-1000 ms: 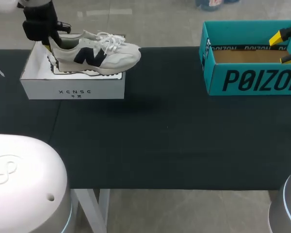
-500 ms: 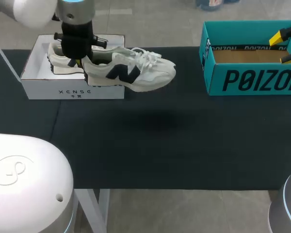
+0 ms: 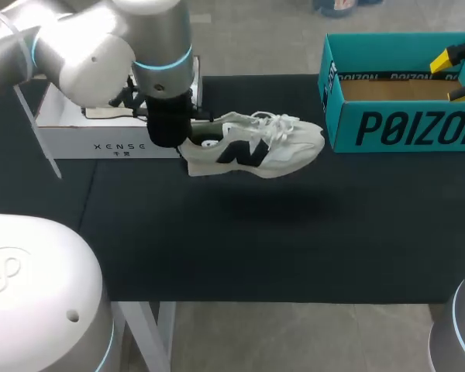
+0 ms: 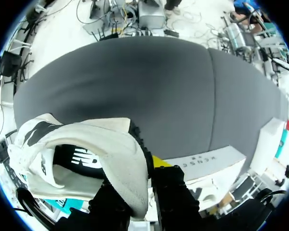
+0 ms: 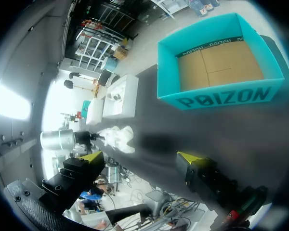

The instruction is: Take the shoe out of the shoebox, open the shoe tongue, remove and reinsert the insole, then place the shoe into the shoebox

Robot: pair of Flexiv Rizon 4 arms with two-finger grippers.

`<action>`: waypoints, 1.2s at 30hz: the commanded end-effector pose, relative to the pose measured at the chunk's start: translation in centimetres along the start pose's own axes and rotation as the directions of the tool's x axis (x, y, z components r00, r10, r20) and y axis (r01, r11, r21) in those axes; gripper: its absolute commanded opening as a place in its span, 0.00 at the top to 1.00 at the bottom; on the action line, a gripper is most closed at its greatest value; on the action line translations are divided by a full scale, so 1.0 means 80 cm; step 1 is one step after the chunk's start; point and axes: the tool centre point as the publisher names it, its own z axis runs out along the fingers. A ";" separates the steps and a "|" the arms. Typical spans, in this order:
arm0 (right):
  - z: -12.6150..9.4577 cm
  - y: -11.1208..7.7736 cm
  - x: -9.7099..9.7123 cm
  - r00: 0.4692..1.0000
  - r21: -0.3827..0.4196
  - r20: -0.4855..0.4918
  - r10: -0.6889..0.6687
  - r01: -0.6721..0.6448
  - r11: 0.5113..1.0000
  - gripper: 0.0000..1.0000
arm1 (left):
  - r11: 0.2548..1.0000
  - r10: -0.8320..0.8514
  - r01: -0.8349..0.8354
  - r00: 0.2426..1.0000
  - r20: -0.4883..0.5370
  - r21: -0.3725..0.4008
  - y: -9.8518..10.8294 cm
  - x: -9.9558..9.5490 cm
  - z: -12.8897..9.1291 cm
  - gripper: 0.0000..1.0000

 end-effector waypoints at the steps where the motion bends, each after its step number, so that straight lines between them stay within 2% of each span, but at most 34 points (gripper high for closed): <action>1: 0.000 0.000 0.000 1.000 0.000 0.002 0.000 0.000 1.000 0.00 | 1.000 -0.007 0.007 1.000 -0.005 0.002 -0.012 -0.019 0.029 1.00; 13: 0.000 0.000 0.000 1.000 0.000 0.002 0.000 0.000 1.000 0.00 | 0.998 0.010 -0.007 0.999 -0.043 0.056 -0.060 -0.050 0.073 1.00; 18: 0.000 0.000 0.000 1.000 0.000 0.002 0.000 0.000 1.000 0.00 | 0.994 0.012 -0.006 0.998 -0.057 0.111 -0.083 -0.049 0.099 1.00; 24: 0.000 0.000 0.000 1.000 0.000 0.002 0.000 0.000 1.000 0.00 | 0.990 0.007 0.005 0.996 -0.084 0.141 -0.096 -0.043 0.129 1.00; 27: 0.000 0.000 0.000 1.000 0.000 0.002 0.000 0.000 1.000 0.00 | 0.992 0.011 -0.002 0.997 -0.070 0.123 -0.097 -0.043 0.131 1.00; 29: 0.000 0.000 0.000 1.000 0.000 0.002 0.000 0.000 1.000 0.00 | 0.994 0.032 -0.026 0.998 -0.059 0.109 -0.094 -0.047 0.122 1.00; 30: 0.000 0.000 0.000 1.000 0.000 0.002 0.000 0.000 1.000 0.00 | 0.995 0.029 -0.023 0.998 -0.053 0.099 -0.092 -0.047 0.118 0.75; 31: 0.000 0.000 0.000 1.000 0.000 0.002 0.000 0.000 1.000 0.00 | 0.995 0.042 -0.038 0.999 -0.035 0.095 -0.090 -0.049 0.114 0.21; 32: 0.000 0.000 0.000 1.000 0.000 0.002 0.000 0.000 1.000 0.00 | 0.995 0.047 -0.044 0.998 -0.029 0.091 -0.089 -0.052 0.107 0.00; 34: 0.000 0.000 0.000 1.000 0.000 0.002 0.000 0.000 1.000 0.00 | 0.995 0.037 -0.039 0.999 0.020 0.088 -0.085 -0.055 0.094 0.00; 36: 0.000 0.000 0.000 1.000 0.000 0.002 0.000 0.000 1.000 0.00 | 0.996 0.015 -0.017 1.000 0.014 0.090 -0.080 -0.058 0.079 0.00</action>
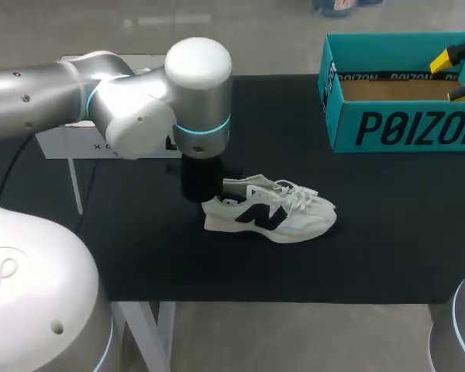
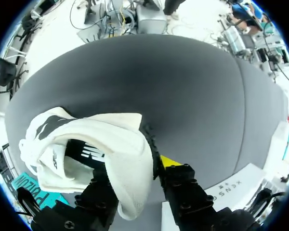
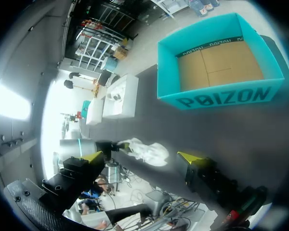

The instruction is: Take the shoe out of the shoebox, open the shoe tongue, remove and reinsert the insole, then place the shoe into the shoebox

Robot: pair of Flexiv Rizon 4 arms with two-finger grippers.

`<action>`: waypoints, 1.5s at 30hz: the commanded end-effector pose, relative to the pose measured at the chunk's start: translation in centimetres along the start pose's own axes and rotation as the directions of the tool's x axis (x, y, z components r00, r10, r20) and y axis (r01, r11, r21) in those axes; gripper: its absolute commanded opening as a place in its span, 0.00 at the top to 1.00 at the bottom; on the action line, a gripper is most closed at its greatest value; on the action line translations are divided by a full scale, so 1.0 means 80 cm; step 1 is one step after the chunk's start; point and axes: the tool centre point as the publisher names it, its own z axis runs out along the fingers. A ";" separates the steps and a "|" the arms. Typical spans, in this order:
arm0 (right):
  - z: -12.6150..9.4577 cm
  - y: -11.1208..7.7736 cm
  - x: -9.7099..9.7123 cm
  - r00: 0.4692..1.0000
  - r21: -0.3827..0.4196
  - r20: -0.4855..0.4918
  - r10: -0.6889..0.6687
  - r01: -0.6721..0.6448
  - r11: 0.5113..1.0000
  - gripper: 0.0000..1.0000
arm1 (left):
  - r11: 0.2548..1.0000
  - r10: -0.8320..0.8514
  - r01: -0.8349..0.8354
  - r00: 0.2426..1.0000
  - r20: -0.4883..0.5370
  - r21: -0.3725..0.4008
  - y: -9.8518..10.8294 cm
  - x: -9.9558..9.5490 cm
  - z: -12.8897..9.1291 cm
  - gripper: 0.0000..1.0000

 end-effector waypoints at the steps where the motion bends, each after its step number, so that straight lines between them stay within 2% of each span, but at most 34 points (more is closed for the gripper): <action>1: 0.000 0.000 0.000 1.000 0.000 0.002 0.000 0.000 1.000 0.00 | 0.999 -0.031 0.030 0.999 0.023 0.009 0.002 0.011 -0.038 0.00; 6: 0.000 0.000 0.000 1.000 0.000 0.002 0.000 0.000 1.000 0.00 | 0.988 -0.151 0.151 0.988 0.015 0.021 0.010 0.013 -0.071 0.00; 8: 0.000 0.000 0.000 1.000 0.000 0.002 0.000 0.000 1.000 0.00 | 0.979 -0.200 0.200 0.980 -0.023 0.033 0.013 0.016 -0.082 0.00; 9: 0.000 0.000 0.000 1.000 0.000 0.002 0.000 0.000 1.000 0.00 | 0.961 -0.273 0.273 0.962 -0.018 0.051 0.013 0.021 -0.090 0.00; 12: 0.000 0.000 0.000 1.000 0.000 0.002 0.000 0.000 1.000 0.00 | 0.943 -0.326 0.315 0.940 0.102 0.111 0.021 0.030 -0.109 0.00; 13: 0.000 0.000 0.000 1.000 0.000 0.002 0.000 0.000 1.000 0.00 | 0.966 -0.241 0.216 0.950 0.196 0.142 0.027 0.031 -0.111 0.00; 30: 0.000 0.000 0.000 1.000 0.000 0.002 0.000 0.000 1.000 0.00 | 0.966 -0.241 0.216 0.950 0.196 0.142 0.027 0.031 -0.111 0.00; 31: 0.000 0.000 0.000 1.000 0.000 0.002 0.000 0.000 1.000 0.00 | 0.915 -0.396 0.366 0.893 0.214 0.167 0.041 0.027 -0.121 0.00; 32: 0.000 0.000 0.000 1.000 0.000 0.002 0.000 0.000 1.000 0.00 | 0.875 -0.484 0.461 0.846 0.223 0.149 0.049 0.024 -0.127 0.00; 33: 0.000 0.000 0.000 1.000 0.000 0.002 0.000 0.000 1.000 0.00 | 0.803 -0.596 0.573 0.768 0.236 0.162 0.052 0.023 -0.135 0.00; 34: 0.000 0.000 0.000 1.000 0.000 0.002 0.000 0.000 1.000 0.00 | 0.765 -0.644 0.621 0.726 0.240 0.174 0.053 0.024 -0.137 0.00; 35: 0.000 0.000 0.000 1.000 0.000 0.002 0.000 0.000 1.000 0.00 | 0.650 -0.758 0.730 0.604 0.246 0.209 0.055 0.026 -0.140 0.00; 36: 0.000 0.000 0.000 1.000 0.000 0.002 0.000 0.000 1.000 0.00 | 0.483 -0.868 0.842 0.427 0.253 0.239 0.058 0.033 -0.142 0.00; 37: 0.000 0.000 0.000 1.000 0.000 0.002 0.000 0.000 1.000 0.00 | 0.335 -0.930 0.896 0.265 0.253 0.291 0.056 0.041 -0.143 0.00; 38: 0.000 0.000 0.000 1.000 0.000 0.002 0.000 0.000 1.000 0.00 | 0.225 -0.955 0.920 0.143 0.259 0.322 0.055 0.045 -0.144 0.00; 45: 0.000 0.000 0.000 1.000 0.000 0.002 0.000 0.000 1.000 0.00 | 0.225 -0.955 0.920 0.143 0.259 0.322 0.055 0.045 -0.144 0.00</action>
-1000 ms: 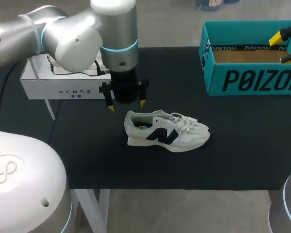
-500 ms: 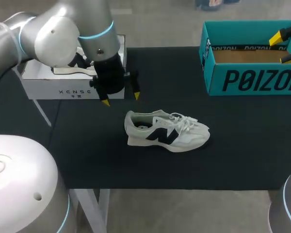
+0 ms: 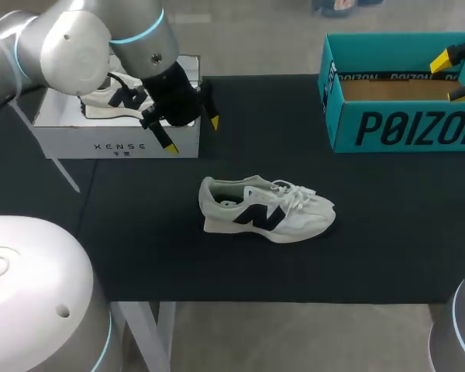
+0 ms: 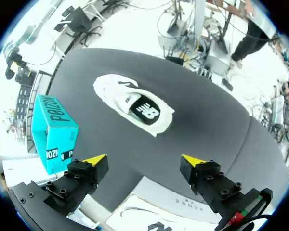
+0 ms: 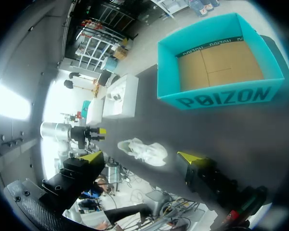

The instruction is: Take the shoe out of the shoebox, open the shoe tongue, remove and reinsert the insole, then place the shoe into the shoebox

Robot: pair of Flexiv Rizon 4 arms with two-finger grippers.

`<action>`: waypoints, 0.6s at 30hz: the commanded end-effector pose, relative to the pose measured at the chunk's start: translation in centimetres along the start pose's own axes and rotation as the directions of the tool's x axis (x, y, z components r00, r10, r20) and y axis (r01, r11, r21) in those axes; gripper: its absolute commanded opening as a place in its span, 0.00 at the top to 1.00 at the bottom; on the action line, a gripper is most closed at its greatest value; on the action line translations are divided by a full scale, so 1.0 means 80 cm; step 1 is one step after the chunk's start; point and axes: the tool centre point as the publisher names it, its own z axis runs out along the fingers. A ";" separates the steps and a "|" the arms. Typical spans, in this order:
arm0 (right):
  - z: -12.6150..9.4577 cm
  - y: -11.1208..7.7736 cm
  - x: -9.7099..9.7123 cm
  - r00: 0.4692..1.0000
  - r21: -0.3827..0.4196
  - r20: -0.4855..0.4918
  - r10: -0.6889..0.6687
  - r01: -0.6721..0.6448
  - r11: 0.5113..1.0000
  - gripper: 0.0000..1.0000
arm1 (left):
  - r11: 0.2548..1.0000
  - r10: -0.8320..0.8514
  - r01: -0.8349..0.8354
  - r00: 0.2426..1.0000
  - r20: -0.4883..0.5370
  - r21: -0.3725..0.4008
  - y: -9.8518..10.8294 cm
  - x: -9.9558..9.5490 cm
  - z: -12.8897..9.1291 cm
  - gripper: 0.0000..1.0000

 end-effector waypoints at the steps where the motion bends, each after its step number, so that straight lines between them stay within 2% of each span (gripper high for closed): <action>1: 0.000 0.000 0.000 1.000 0.000 0.002 0.000 0.000 1.000 0.00 | 0.775 -0.620 0.632 0.750 0.230 0.029 -0.006 0.010 0.002 0.00; 7: 0.000 0.000 0.000 1.000 0.000 0.002 0.000 0.000 1.000 0.00 | 0.775 -0.620 0.632 0.750 0.230 0.029 -0.006 0.010 0.002 0.00; 11: 0.000 0.000 0.000 1.000 0.000 0.002 0.000 0.000 1.000 0.00 | 0.651 -0.756 0.722 0.591 0.281 0.236 -0.015 0.024 0.007 0.00; 14: 0.000 0.000 0.000 1.000 0.000 0.002 0.000 0.000 1.000 0.00 | 0.590 -0.807 0.720 0.538 0.243 0.366 -0.022 0.043 0.018 0.00; 18: 0.000 0.000 0.000 1.000 0.000 0.002 0.000 0.000 1.000 0.00 | 0.503 -0.852 0.710 0.505 0.141 0.493 -0.031 0.068 0.031 0.00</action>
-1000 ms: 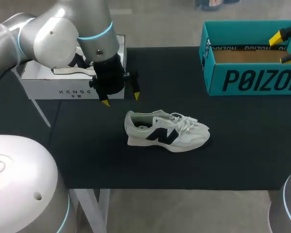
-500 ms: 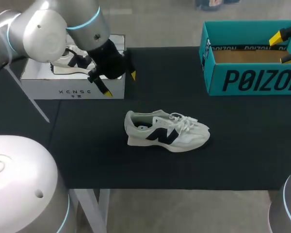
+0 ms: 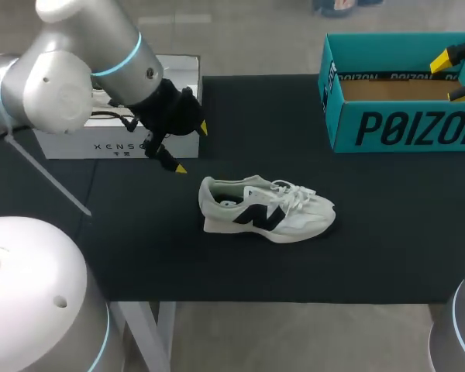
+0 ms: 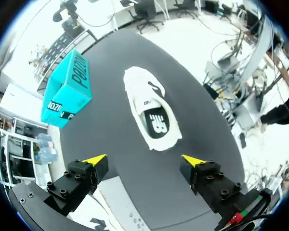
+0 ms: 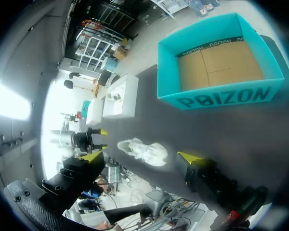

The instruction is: Take the shoe out of the shoebox, open the shoe tongue, remove and reinsert the insole, then place the shoe into the shoebox

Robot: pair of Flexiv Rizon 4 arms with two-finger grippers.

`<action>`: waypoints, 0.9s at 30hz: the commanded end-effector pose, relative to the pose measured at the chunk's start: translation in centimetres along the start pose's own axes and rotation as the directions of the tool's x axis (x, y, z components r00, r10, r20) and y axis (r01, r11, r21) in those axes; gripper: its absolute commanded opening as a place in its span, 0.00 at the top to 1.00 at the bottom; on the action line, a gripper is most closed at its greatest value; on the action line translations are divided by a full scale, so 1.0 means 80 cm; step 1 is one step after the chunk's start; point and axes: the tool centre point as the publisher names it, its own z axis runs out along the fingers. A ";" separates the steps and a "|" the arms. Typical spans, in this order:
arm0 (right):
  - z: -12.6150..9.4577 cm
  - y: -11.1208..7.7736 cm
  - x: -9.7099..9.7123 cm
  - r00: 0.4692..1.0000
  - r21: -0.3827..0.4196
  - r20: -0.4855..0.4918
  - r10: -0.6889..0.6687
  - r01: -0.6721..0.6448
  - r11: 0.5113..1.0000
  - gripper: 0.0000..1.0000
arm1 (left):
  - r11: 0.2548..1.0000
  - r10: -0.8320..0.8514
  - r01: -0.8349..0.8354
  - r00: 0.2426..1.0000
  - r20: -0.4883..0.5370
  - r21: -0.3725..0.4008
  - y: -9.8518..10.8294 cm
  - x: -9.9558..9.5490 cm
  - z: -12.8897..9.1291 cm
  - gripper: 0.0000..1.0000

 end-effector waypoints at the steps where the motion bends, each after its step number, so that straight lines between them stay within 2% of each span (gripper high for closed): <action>1: 0.000 0.000 0.000 1.000 0.000 0.002 0.000 0.000 1.000 0.00 | 0.833 -0.454 0.383 0.886 0.098 0.401 0.016 0.034 0.010 0.00; 8: 0.000 0.000 0.000 1.000 0.000 0.002 0.000 0.000 1.000 0.00 | 0.760 -0.550 0.460 0.832 0.076 0.460 0.028 0.055 0.031 0.00; 12: 0.000 0.000 0.000 1.000 0.000 0.002 0.000 0.000 1.000 0.00 | 0.673 -0.617 0.493 0.785 0.051 0.552 0.033 0.059 0.043 0.00; 13: 0.000 0.000 0.000 1.000 0.000 0.002 0.000 0.000 1.000 0.00 | 0.666 -0.622 0.500 0.782 0.044 0.553 0.035 0.059 0.048 0.00; 21: 0.000 0.000 0.000 1.000 0.000 0.002 0.000 0.000 1.000 0.00 | 0.588 -0.601 0.537 0.791 -0.117 0.605 0.041 0.058 0.081 0.00; 27: 0.000 0.000 0.000 1.000 0.000 0.002 0.000 0.000 1.000 0.00 | 0.589 -0.530 0.531 0.823 -0.205 0.609 0.035 0.054 0.100 0.00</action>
